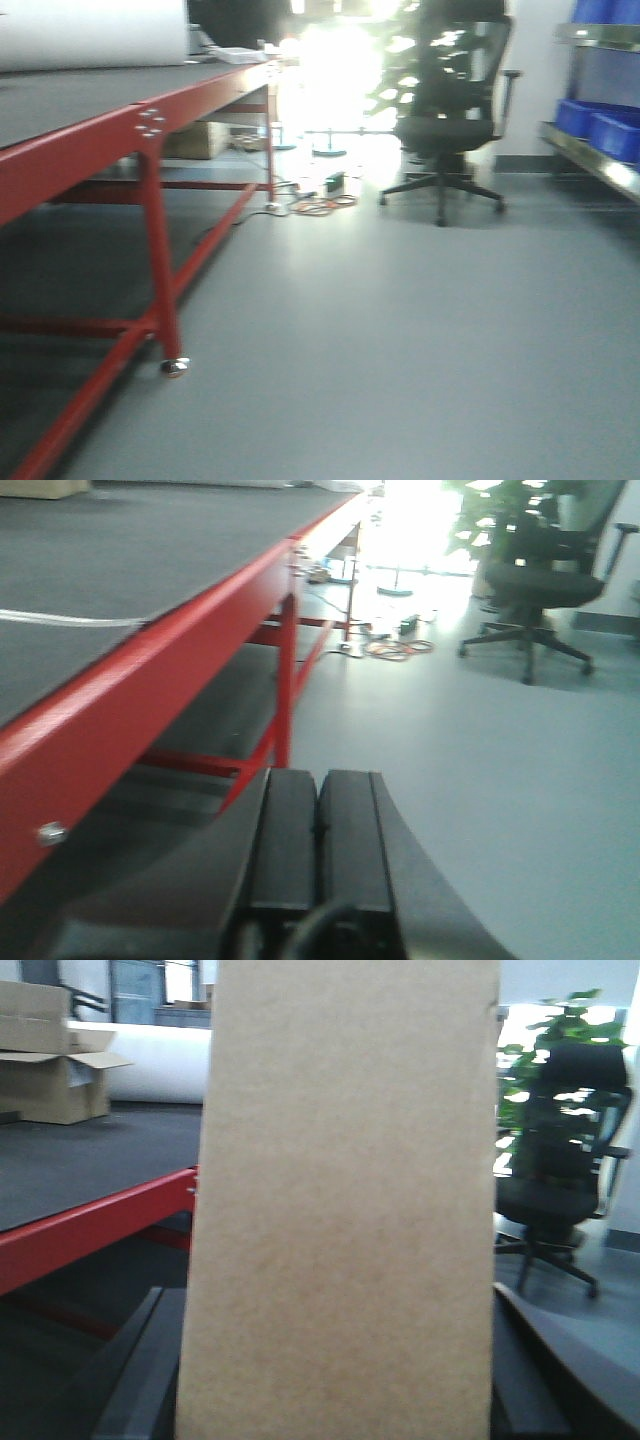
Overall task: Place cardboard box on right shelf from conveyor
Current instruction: 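Drive the base toward the steel shelf rack holding the box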
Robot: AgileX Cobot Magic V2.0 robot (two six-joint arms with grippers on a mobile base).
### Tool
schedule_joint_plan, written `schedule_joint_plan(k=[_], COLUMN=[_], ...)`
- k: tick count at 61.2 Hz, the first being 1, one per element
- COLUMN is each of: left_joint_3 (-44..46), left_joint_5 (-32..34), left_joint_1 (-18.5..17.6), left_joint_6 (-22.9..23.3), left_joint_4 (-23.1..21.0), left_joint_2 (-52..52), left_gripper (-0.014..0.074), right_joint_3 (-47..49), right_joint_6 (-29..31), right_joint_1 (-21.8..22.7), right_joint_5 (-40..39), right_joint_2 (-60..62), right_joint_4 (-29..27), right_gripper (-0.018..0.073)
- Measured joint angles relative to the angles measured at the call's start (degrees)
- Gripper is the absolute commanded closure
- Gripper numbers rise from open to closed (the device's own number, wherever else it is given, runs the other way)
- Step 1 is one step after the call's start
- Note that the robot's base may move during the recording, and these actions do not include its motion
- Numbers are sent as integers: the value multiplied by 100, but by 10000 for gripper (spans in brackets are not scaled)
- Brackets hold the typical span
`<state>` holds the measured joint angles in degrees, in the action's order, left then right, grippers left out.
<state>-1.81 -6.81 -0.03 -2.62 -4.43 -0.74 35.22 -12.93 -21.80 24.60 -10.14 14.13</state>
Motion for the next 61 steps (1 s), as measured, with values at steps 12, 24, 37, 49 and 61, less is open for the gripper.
schedule_joint_plan(k=[12, 24, 37, 49, 61], left_joint_3=[0, 0, 0, 0, 0], left_joint_5=[0, 0, 0, 0, 0], left_joint_1=[0, 0, 0, 0, 186], left_joint_6=[0, 0, 0, 0, 0], left_joint_4=[0, 0, 0, 0, 0], left_joint_2=[0, 0, 0, 0, 0], left_gripper=[713, 713, 713, 713, 713], right_joint_3=[0, 0, 0, 0, 0], right_joint_6=[0, 0, 0, 0, 0], right_joint_1=[0, 0, 0, 0, 0], right_joint_5=[0, 0, -11, -28, -37], right_joint_2=[10, 10, 29, 29, 29], right_joint_4=[0, 0, 0, 0, 0], right_gripper=[282, 282, 282, 282, 282])
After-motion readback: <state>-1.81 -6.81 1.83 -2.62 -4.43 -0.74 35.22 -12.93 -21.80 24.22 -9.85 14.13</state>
